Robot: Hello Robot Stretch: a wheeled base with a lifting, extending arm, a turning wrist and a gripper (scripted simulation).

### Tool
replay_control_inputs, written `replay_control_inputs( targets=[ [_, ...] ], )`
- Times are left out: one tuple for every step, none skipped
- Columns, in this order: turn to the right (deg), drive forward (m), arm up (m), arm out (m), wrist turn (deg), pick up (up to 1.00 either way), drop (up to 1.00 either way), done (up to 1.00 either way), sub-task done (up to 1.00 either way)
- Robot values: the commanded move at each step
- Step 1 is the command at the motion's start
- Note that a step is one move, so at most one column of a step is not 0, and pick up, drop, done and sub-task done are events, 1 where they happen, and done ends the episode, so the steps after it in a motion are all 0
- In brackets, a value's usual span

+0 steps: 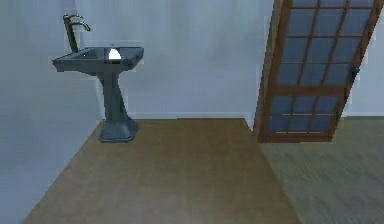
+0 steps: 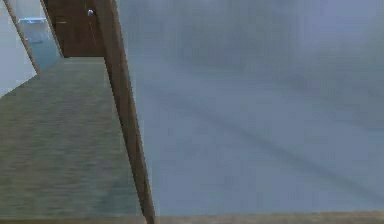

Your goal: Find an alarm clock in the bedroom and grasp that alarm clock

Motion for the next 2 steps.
replay_control_inputs(
  targets=[
    [24.0,0.0,0.0,0.0,0.0,0.0,0.0,0.0,0.0],
    [0.0,0.3,0.0,0.0,0.0,0.0,0.0,0.0,0.0]
  ],
)
